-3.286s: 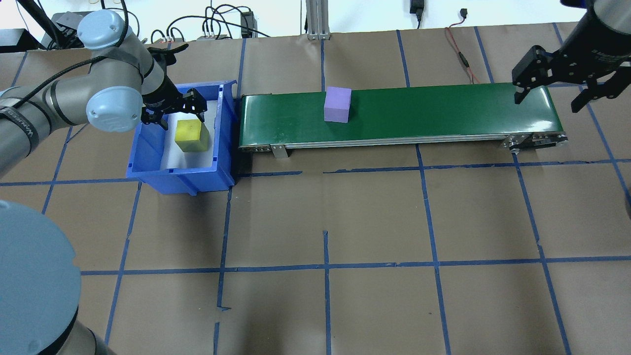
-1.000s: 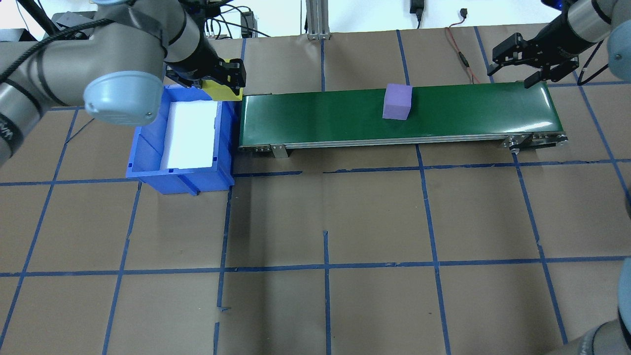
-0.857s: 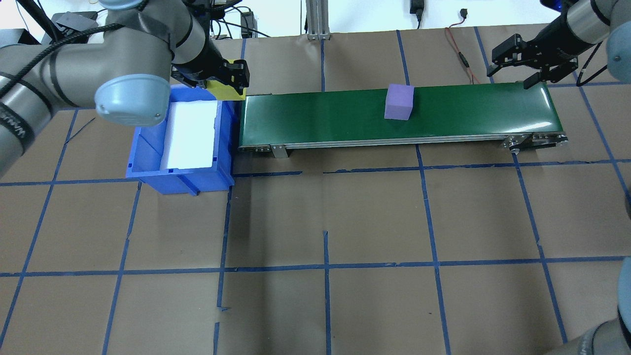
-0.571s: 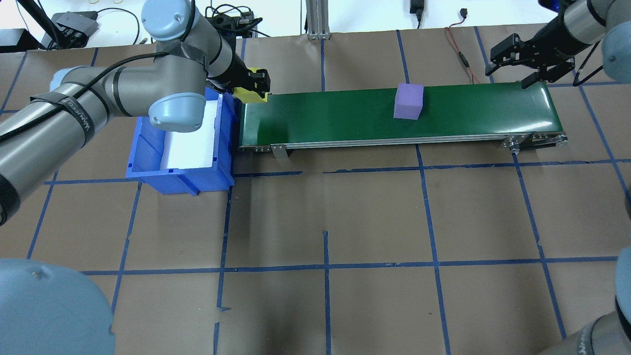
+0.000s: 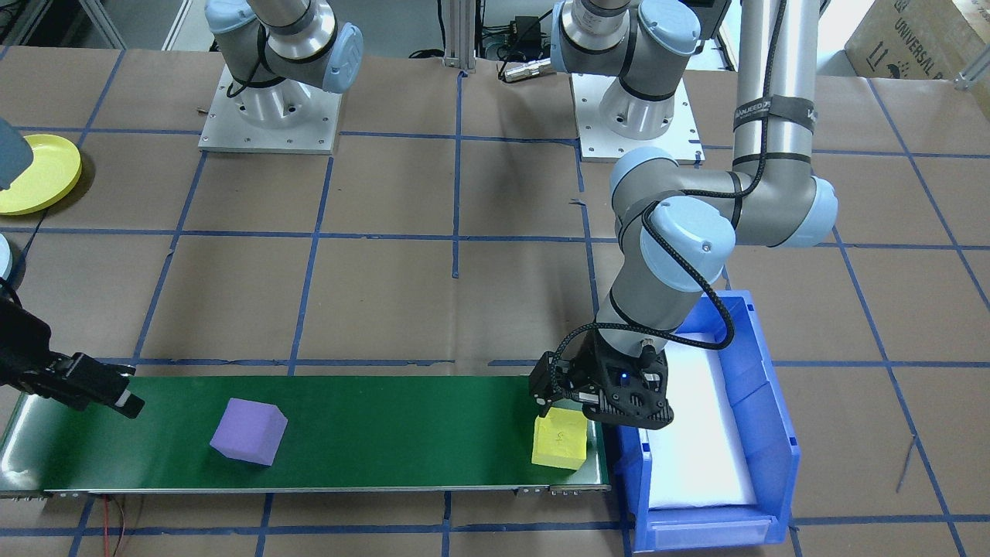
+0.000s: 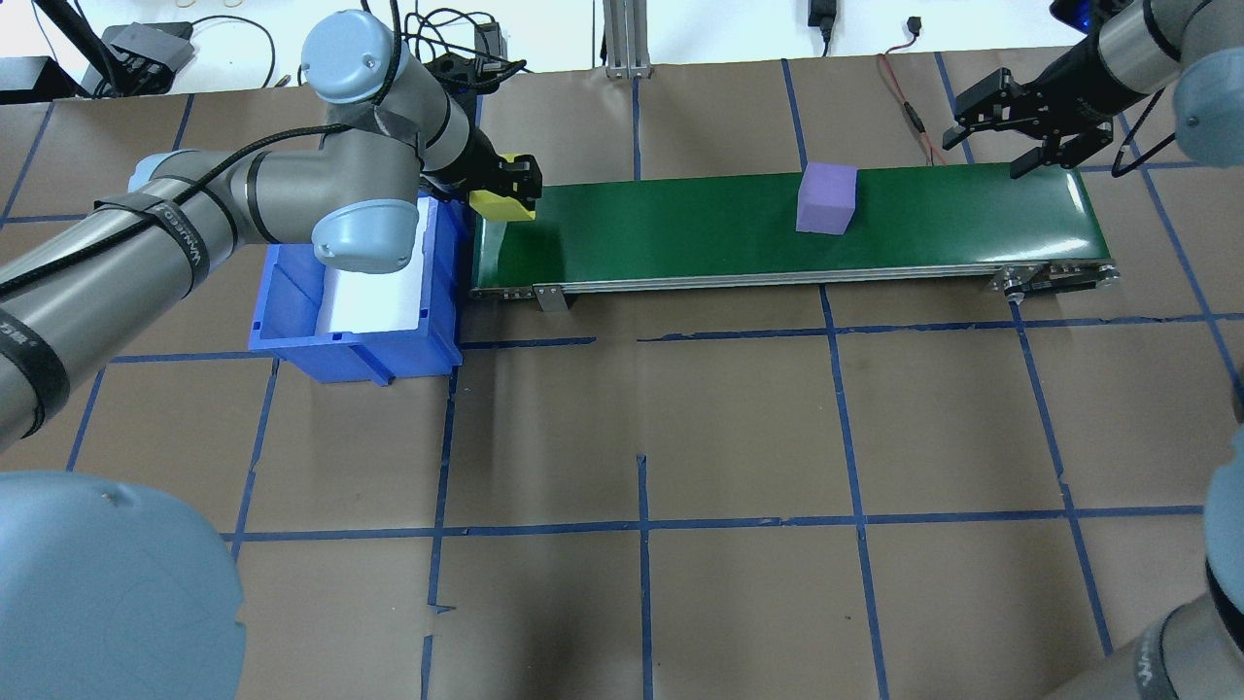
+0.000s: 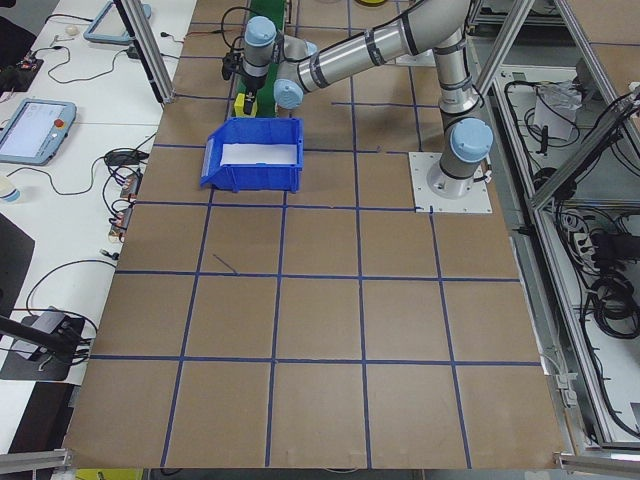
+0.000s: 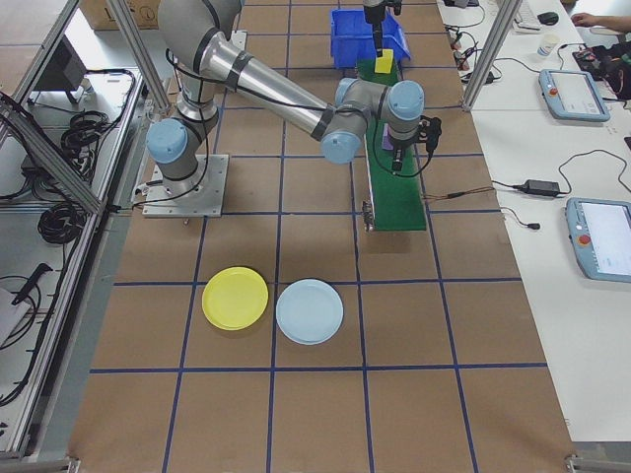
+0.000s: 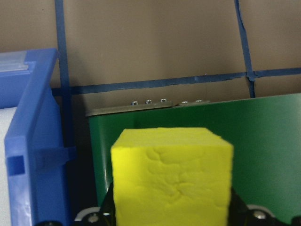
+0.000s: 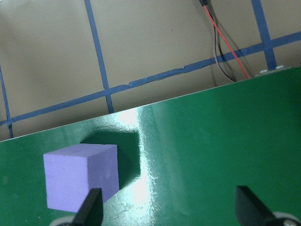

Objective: Move block left to right into plate

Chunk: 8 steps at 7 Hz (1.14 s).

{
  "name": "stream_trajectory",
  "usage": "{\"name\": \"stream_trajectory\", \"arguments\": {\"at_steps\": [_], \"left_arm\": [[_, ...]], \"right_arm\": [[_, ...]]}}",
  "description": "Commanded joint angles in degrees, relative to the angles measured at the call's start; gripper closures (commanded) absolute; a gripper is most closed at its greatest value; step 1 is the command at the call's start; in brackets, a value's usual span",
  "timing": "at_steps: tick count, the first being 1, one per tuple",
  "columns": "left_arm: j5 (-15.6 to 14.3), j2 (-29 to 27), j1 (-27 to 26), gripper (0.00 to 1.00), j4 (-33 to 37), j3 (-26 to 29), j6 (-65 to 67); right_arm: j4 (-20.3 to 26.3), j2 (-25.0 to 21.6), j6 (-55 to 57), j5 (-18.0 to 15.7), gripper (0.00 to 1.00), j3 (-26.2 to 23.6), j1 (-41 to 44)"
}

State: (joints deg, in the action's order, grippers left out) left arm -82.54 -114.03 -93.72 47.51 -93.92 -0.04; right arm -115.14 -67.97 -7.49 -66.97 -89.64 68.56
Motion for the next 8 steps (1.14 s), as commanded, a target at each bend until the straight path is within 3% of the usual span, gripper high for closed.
{"name": "stream_trajectory", "arguments": {"at_steps": [1,4,5,6,8], "left_arm": [[-5.2,9.4,0.5,0.00,14.7,1.2,0.2],[-5.2,25.9,7.2,0.00,37.1,1.3,-0.3],[-9.4,28.0,7.8,0.00,42.5,1.2,-0.7],[-11.3,28.8,7.8,0.00,43.3,1.2,-0.8],[-8.6,27.3,7.8,0.00,43.6,0.2,-0.8]], "right_arm": [[-0.4,1.1,1.7,0.2,0.00,-0.1,0.0],[-0.4,2.3,5.4,2.1,0.00,0.3,0.0],[-0.5,2.7,5.7,4.9,0.00,0.1,0.0],[-0.7,3.2,5.7,5.0,0.00,0.2,0.0],[-2.6,4.0,5.7,5.0,0.00,0.3,0.0]]}}
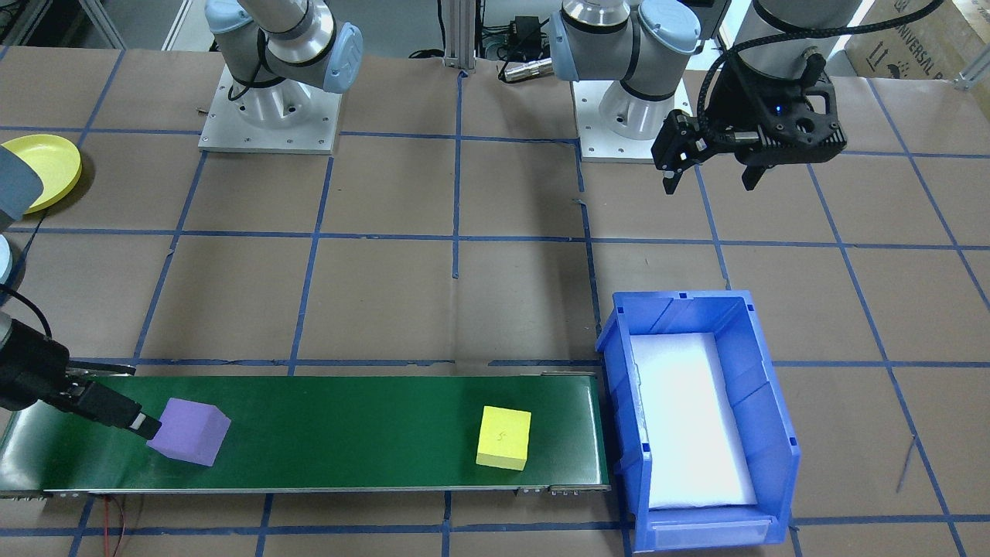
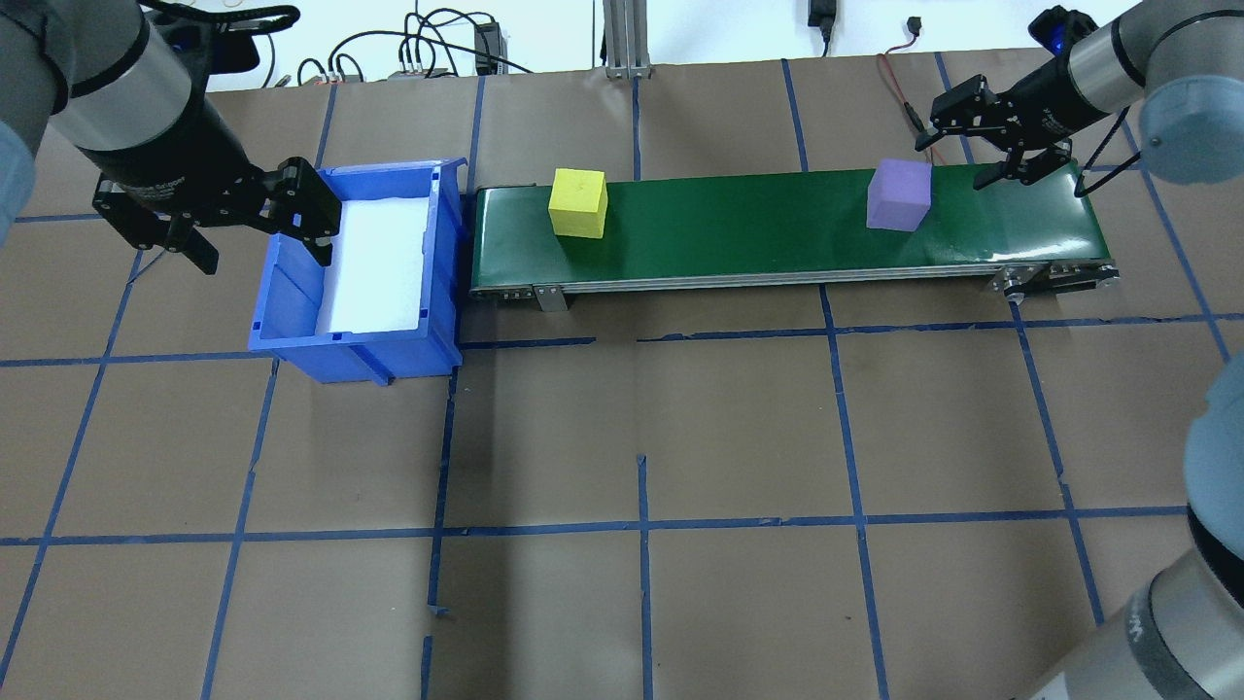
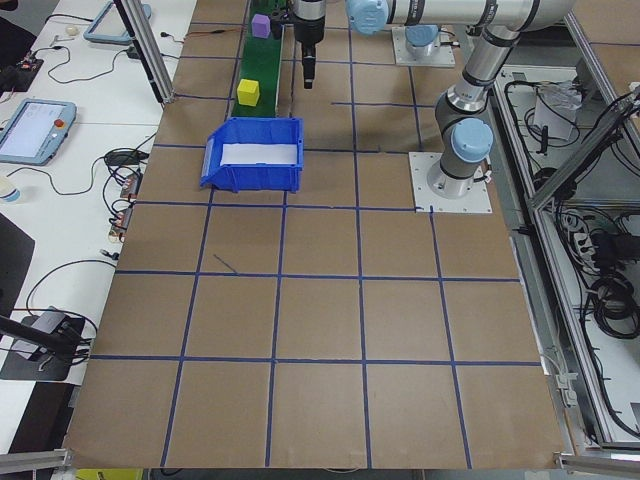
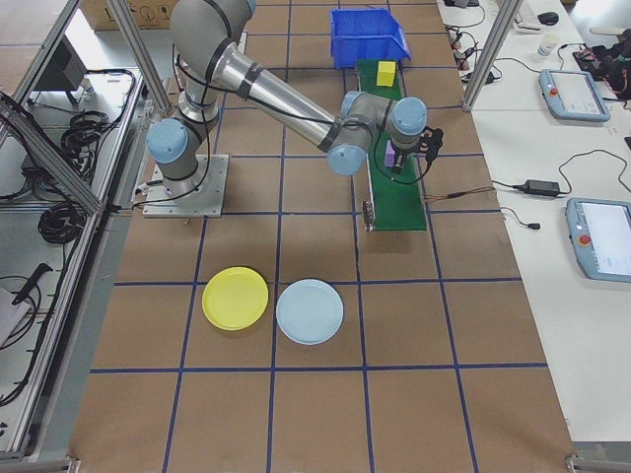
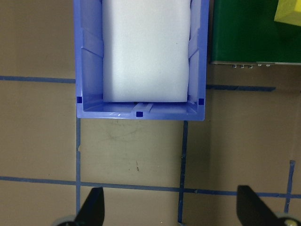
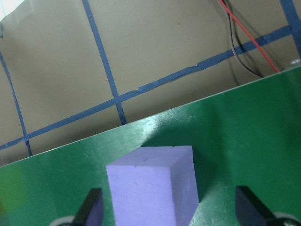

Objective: Move block left to right into plate

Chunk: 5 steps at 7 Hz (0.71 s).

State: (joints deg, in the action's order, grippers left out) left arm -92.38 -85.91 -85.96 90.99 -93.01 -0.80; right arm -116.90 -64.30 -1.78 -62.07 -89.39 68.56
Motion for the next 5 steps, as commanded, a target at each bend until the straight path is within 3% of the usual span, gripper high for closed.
{"name": "stream_trajectory", "arguments": {"at_steps": [1,3,4,5], "left_arm": [[1.5,0.6,0.1,0.00,0.2,0.5,-0.2],[1.1,3.5,-0.9,0.00,0.9,0.2,0.1],[0.3,4.2,-0.4,0.00,2.6,-0.1,-0.2],[0.7,4.5,-0.5,0.00,5.0,1.1,-0.1]], "right_arm": [[-1.0,0.4,0.0,0.1,0.00,-0.3,0.0],[-1.8,2.4,-0.5,-0.9,0.00,-0.5,0.0],[-2.1,3.2,-0.5,-3.7,0.00,-0.4,-0.1],[-2.6,3.4,-0.3,-4.2,0.00,-0.6,0.0]]}}
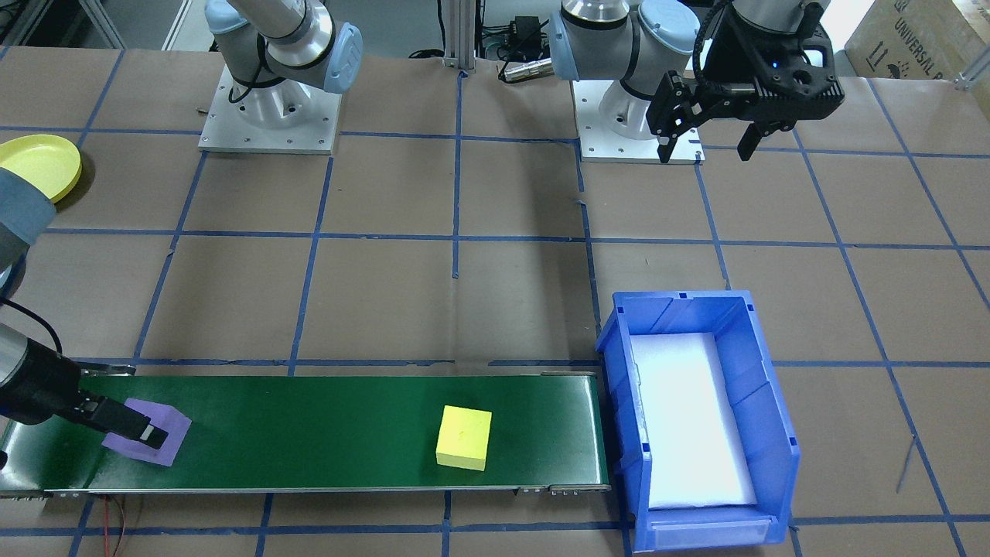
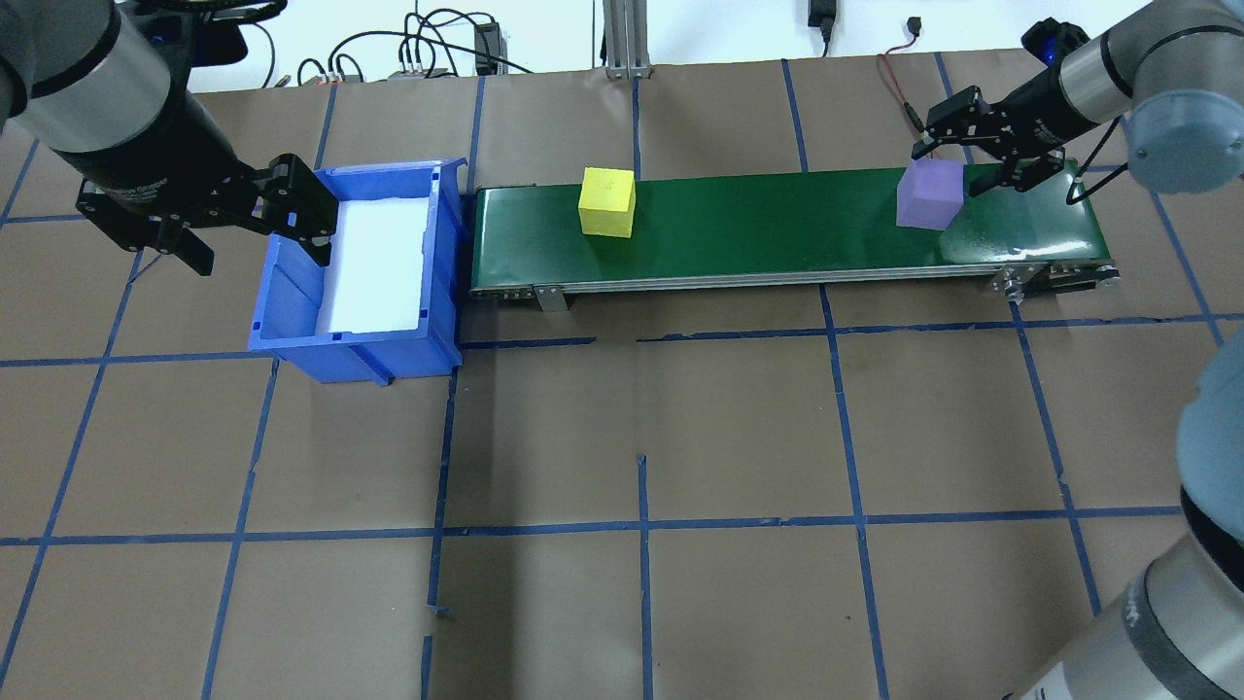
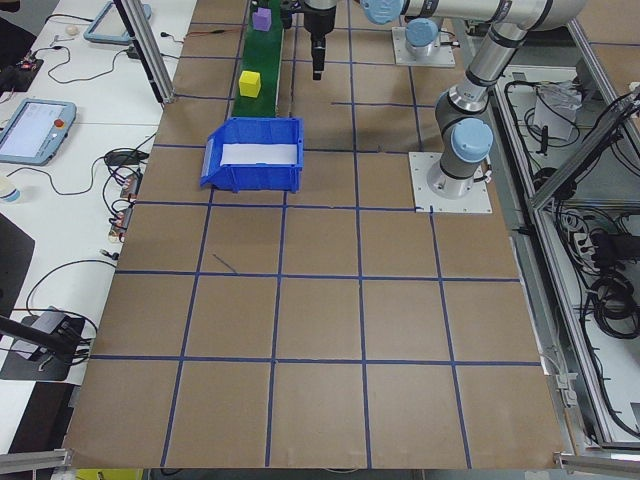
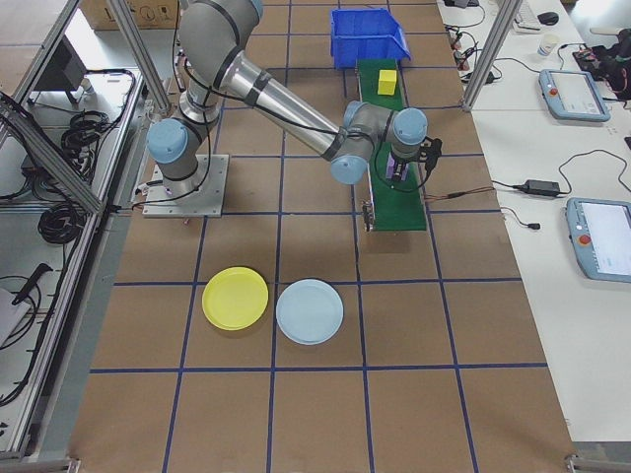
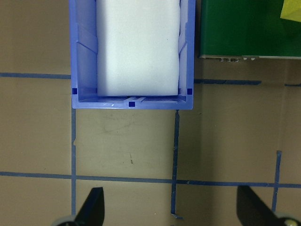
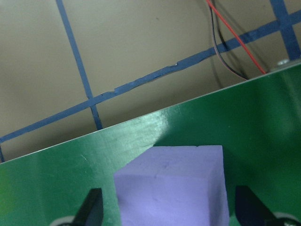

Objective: Move block left to right into plate

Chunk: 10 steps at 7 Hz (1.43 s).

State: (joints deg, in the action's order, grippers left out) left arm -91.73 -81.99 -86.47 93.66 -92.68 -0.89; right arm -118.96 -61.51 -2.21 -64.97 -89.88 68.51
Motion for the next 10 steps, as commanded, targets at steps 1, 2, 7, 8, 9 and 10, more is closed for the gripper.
{"name": "stream_trajectory", "arguments": {"at_steps": [1,2,7,8,9,10], "left_arm": [[0.4,0.5,-0.4,0.00,2.5,0.8,0.2],[0.2,0.6,-0.2,0.00,2.5,1.0,-0.1],[0.5,0.4,-0.2,0.00,2.7,0.3,-0.4],[4.7,-0.4,-0.3,0.00,2.6,-0.6,-0.3],[5.7,-0.7,0.9,0.00,1.9,1.0,-0.6],[4.6,0.4,0.7,0.00,2.3,1.3,-0.8]], "right_arm": [[-1.4,0.8,-0.3,-1.2,0.00,-0.2,0.0],[-1.5,0.6,-0.6,-3.3,0.29,-0.5,0.0],[9.2,-9.9,-10.0,-20.7,0.87,-0.9,-10.1],[11.6,-13.7,-16.6,-22.1,0.87,-2.4,-14.9],[11.0,-15.5,-23.6,-25.4,0.87,-5.6,-20.8],[10.3,-15.1,-32.2,-25.7,0.87,-7.4,-27.0]]}}
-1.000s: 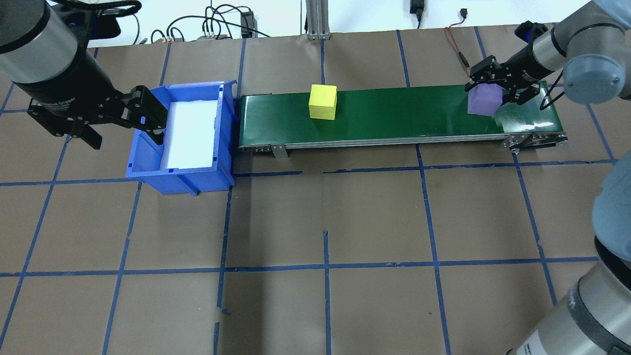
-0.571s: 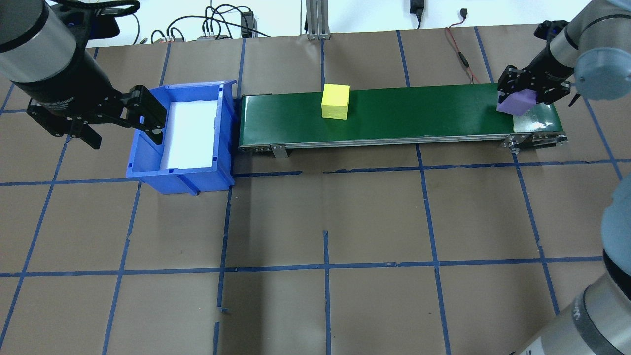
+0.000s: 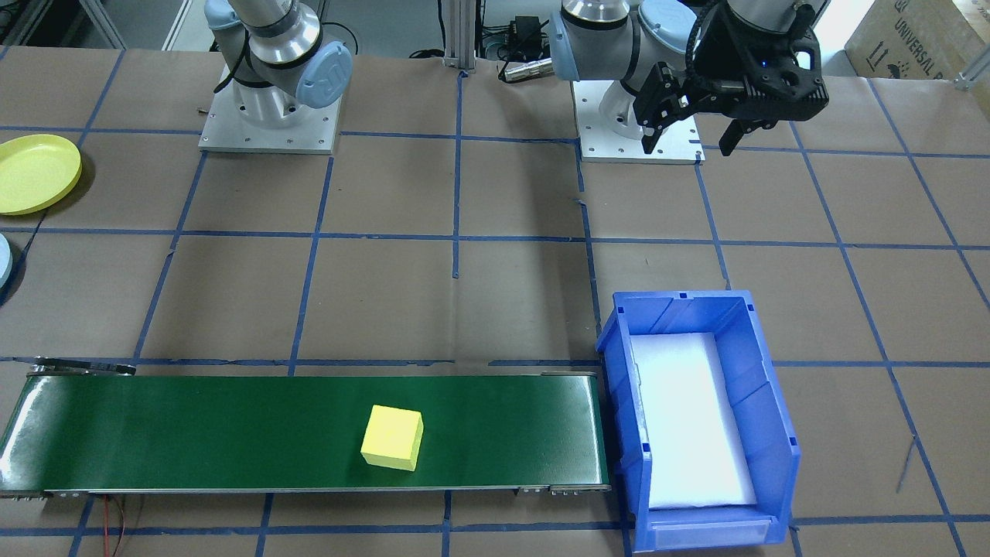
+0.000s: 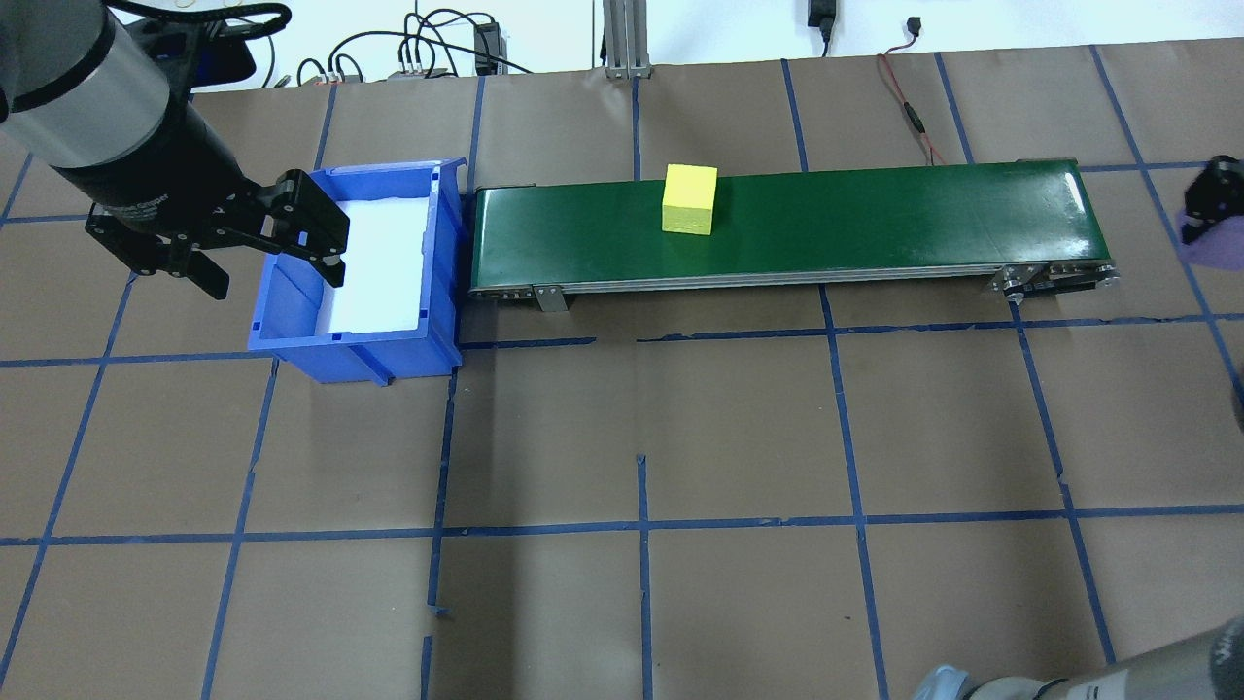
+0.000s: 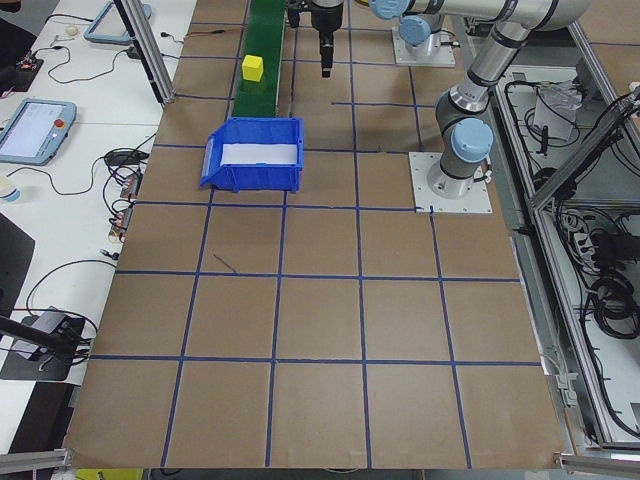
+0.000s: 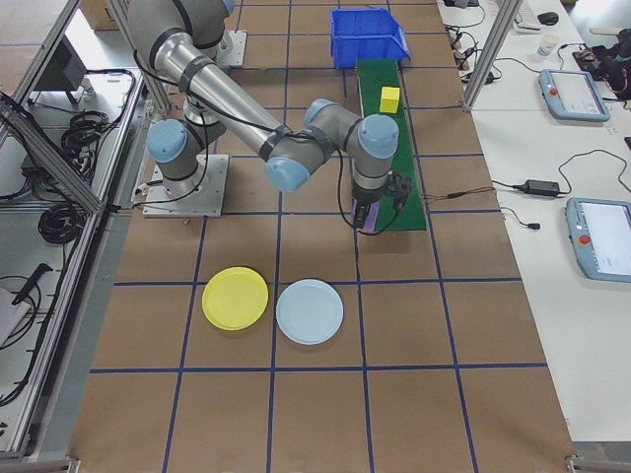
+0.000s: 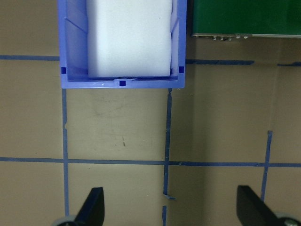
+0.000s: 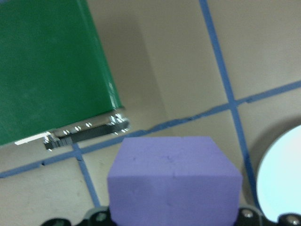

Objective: Move block left to right into plate

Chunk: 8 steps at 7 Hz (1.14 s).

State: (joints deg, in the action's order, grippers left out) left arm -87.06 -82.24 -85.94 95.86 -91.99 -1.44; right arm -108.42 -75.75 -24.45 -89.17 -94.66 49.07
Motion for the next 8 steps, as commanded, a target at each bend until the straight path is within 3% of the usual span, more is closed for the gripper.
{"name": "stream_trajectory", "arguments": {"at_steps": [1,2,3,4,6,7,8], "left_arm": [[0.2,0.0,0.3,0.00,-0.2,0.2,-1.3],[0.0,0.2,-0.4,0.00,-0.1,0.6,-1.3],[0.1,0.5,0.0,0.00,0.2,0.6,-3.7],[0.1,1.5,-0.5,0.00,0.6,0.1,-4.6],[-0.2,3.6,-0.3,0.00,2.7,0.8,-4.7],[-0.3,4.5,-0.1,0.00,3.3,1.2,-4.9],[0.2,4.5,-0.1,0.00,3.3,1.2,-5.0]], "right_arm": [[-2.6,-0.5,-15.9,-3.0,0.87,-3.4,-12.0],[-3.8,0.7,-19.3,-3.2,0.85,-5.7,-15.9],[-8.6,2.6,-25.6,-3.4,0.81,-8.0,-20.1],[-14.0,5.3,-26.3,-2.7,0.68,-8.3,-21.0],[-16.9,7.7,-26.4,0.7,0.10,-8.1,-21.0],[-17.0,7.6,-26.3,0.8,0.00,-8.1,-21.0],[-17.0,7.8,-26.1,1.6,0.00,-8.1,-20.9]]}}
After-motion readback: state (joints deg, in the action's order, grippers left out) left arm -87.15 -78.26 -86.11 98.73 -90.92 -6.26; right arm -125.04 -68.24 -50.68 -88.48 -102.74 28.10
